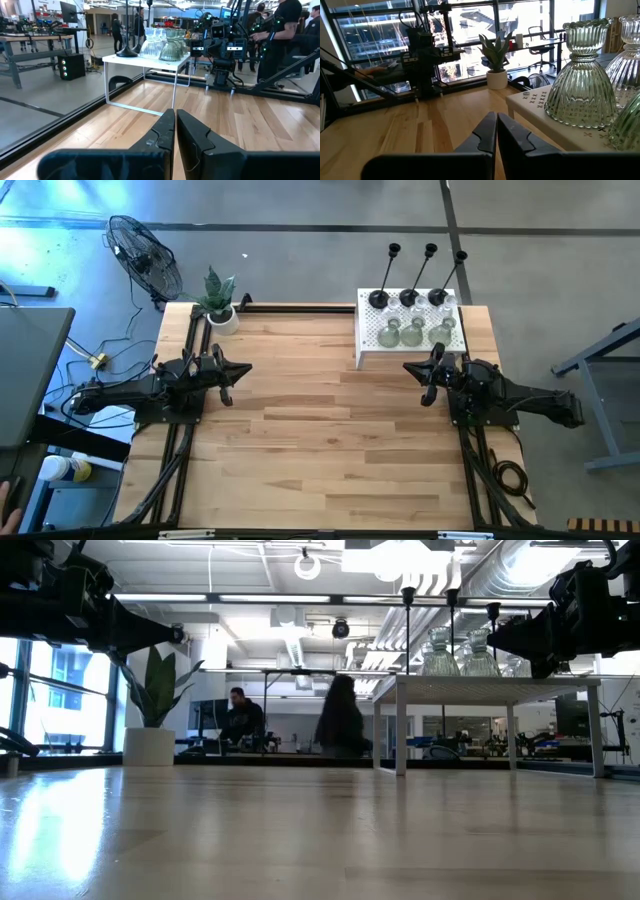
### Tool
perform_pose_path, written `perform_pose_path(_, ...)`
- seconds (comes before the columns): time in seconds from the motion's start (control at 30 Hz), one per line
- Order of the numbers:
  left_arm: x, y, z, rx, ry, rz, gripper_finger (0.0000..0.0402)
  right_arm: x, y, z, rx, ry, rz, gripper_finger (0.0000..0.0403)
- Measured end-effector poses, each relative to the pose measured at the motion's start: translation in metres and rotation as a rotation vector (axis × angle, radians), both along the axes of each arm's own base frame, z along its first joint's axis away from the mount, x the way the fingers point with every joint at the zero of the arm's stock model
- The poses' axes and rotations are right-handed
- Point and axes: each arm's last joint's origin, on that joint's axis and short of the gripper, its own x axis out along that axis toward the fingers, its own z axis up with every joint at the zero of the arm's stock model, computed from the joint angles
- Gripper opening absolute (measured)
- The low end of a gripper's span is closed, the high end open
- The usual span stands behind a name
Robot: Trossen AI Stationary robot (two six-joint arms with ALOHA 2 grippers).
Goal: Pick & Place candle stick holders
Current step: Return to Home Position
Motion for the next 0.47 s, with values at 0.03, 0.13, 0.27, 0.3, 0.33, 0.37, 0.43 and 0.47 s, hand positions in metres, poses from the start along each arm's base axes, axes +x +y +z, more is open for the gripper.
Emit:
perform_pose_path(0.03,0.0000,0.0000,0.0000,0.000,0.000,0.000,0.0012,0.0000,0.0000,0.0000,0.000,0.000,0.000,0.0007)
perform_pose_path(0.13,0.0000,0.0000,0.0000,0.000,0.000,0.000,0.0012,0.0000,0.0000,0.0000,0.000,0.000,0.000,0.0009)
perform_pose_path(0.27,0.0000,0.0000,0.0000,0.000,0.000,0.000,0.0012,0.0000,0.0000,0.0000,0.000,0.000,0.000,0.0007)
perform_pose_path(0.3,0.0000,0.0000,0.0000,0.000,0.000,0.000,0.0012,0.0000,0.0000,0.0000,0.000,0.000,0.000,0.0006)
perform_pose_path(0.33,0.0000,0.0000,0.0000,0.000,0.000,0.000,0.0012,0.0000,0.0000,0.0000,0.000,0.000,0.000,0.0005)
perform_pose_path(0.37,0.0000,0.0000,0.0000,0.000,0.000,0.000,0.0012,0.0000,0.0000,0.0000,0.000,0.000,0.000,0.0005)
perform_pose_path(0.43,0.0000,0.0000,0.0000,0.000,0.000,0.000,0.0012,0.0000,0.0000,0.0000,0.000,0.000,0.000,0.0005)
perform_pose_path(0.47,0.0000,0.0000,0.0000,0.000,0.000,0.000,0.0012,0.0000,0.0000,0.0000,0.000,0.000,0.000,0.0006)
